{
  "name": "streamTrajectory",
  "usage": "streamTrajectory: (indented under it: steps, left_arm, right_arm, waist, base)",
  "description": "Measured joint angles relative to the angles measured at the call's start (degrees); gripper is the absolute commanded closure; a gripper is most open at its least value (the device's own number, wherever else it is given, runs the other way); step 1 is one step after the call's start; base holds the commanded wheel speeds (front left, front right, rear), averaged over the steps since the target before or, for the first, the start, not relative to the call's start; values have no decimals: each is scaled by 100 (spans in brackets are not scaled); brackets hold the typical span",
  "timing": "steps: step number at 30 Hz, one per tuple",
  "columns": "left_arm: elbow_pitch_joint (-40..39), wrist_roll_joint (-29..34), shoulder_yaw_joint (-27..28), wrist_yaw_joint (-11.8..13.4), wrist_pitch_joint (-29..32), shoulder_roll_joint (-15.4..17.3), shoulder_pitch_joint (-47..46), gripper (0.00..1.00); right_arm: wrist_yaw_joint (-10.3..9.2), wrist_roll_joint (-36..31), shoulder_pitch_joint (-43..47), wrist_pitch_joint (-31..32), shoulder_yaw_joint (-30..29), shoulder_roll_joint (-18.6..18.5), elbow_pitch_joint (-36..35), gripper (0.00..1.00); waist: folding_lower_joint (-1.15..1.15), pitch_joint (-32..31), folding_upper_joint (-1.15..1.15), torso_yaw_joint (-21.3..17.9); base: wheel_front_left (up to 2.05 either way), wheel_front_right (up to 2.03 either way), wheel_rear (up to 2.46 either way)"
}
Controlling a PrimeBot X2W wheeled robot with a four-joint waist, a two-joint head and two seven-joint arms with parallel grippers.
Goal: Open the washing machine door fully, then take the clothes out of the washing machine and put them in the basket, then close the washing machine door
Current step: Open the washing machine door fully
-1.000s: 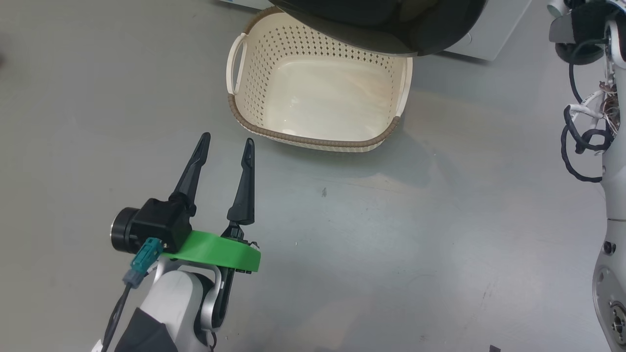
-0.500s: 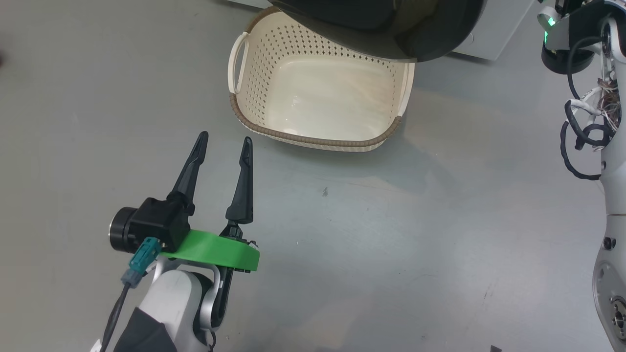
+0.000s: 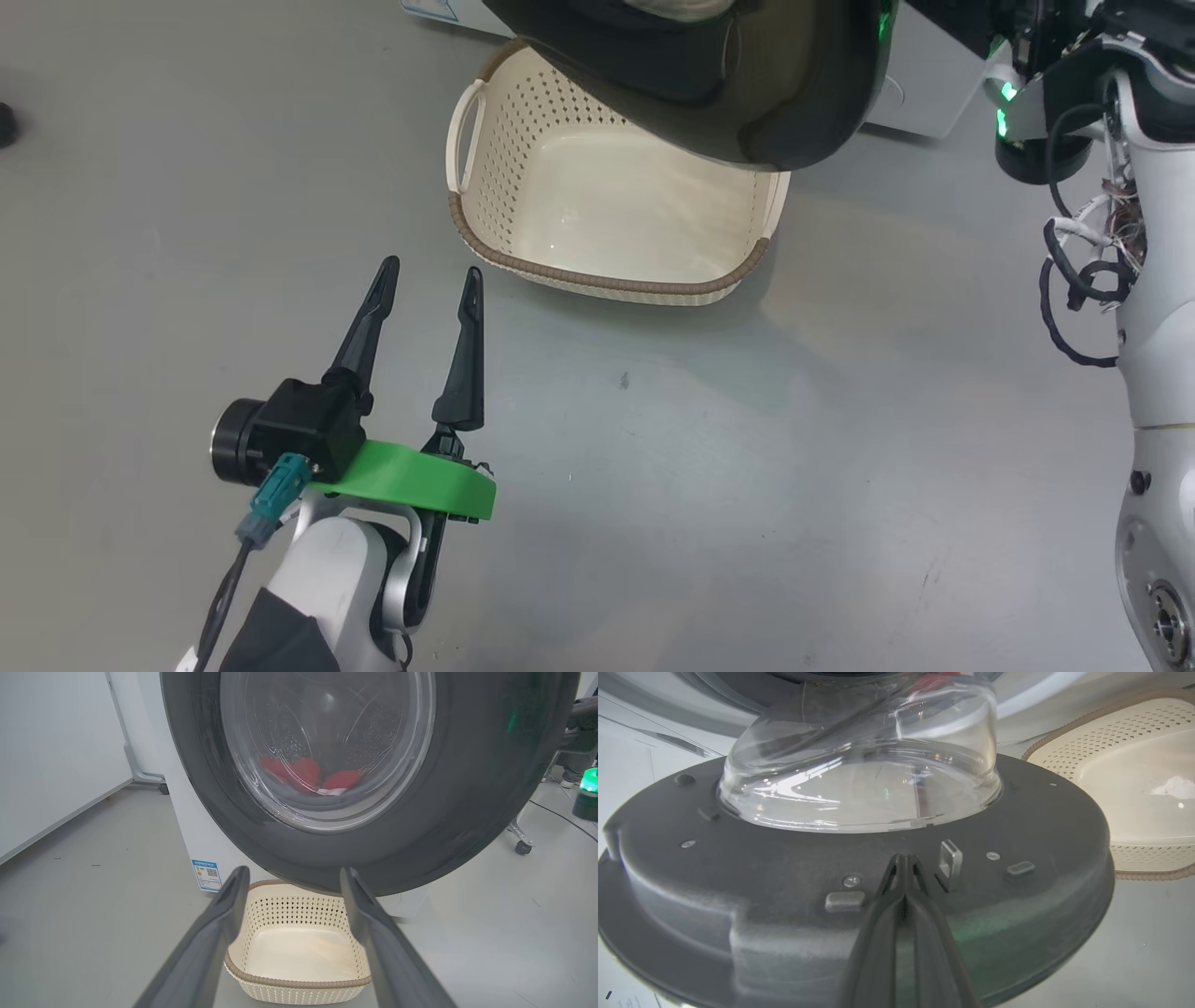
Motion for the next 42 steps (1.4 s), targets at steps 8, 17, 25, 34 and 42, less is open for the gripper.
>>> streamTrajectory:
  steps: [8, 17, 25, 34, 42]
  left_arm:
    - [12, 9, 0, 0, 1, 0, 2, 0]
    - [11, 33, 8, 0, 1, 0, 4, 0]
    - [11, 58, 8, 0, 1, 0, 11, 0]
    - [8, 58, -9, 0, 1, 0, 15, 0]
    - [10, 58, -41, 0, 1, 0, 24, 0]
  right_arm:
    - [-1, 81, 175, 191, 165, 156, 40, 100]
    - [-2, 197, 287, 359, 298, 242, 35, 100]
    - [-2, 256, 371, 434, 447, 302, 11, 100]
    - [-3, 532, 523, 485, 506, 345, -25, 100]
    - [-3, 746, 651, 630, 845, 368, -171, 100]
  waist:
    - [0, -139, 0, 13]
    - [0, -216, 0, 3]
    - [0, -251, 0, -3]
    - [0, -254, 0, 7]
    - [0, -276, 0, 30]
  base:
    - [0, 0, 0]
    - [0, 0, 0]
    - [0, 0, 0]
    - [0, 0, 0]
    - [0, 0, 0]
